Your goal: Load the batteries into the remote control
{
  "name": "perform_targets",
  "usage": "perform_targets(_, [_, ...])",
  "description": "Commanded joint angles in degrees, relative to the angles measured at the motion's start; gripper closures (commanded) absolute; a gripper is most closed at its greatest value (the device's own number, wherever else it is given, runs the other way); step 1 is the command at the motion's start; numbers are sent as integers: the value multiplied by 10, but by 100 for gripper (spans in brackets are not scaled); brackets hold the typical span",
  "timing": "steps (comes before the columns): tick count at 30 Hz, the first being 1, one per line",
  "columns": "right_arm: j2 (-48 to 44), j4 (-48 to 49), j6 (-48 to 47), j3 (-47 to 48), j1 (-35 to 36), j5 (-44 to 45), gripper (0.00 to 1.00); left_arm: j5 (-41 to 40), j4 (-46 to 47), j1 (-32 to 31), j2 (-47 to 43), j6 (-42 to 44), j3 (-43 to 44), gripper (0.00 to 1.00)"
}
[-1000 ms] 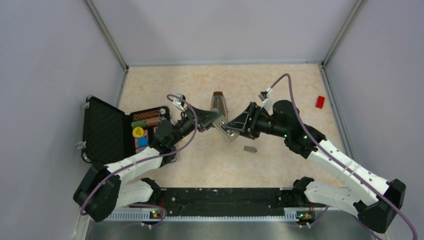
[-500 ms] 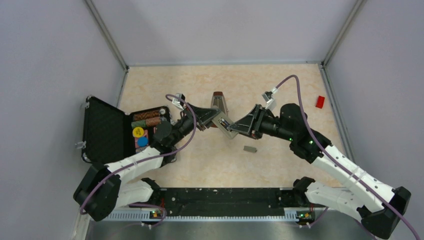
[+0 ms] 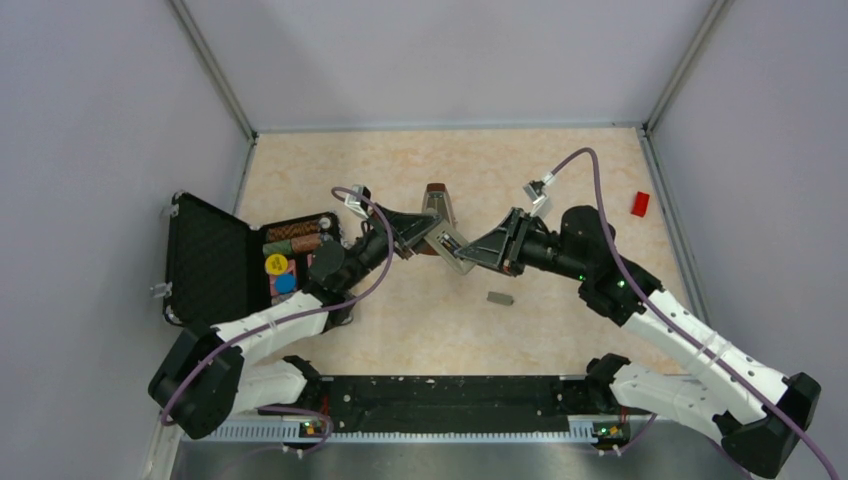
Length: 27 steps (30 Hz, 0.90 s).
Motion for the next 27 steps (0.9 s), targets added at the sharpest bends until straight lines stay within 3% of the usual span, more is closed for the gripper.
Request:
perform_targets(1, [14,27,-12,2,-3,-19,74,-4,28,-13,6,16,30,100])
perform_targets(27, [63,-32,-50,7,-3,-13,69,-16,52,-62,26,26,41,100])
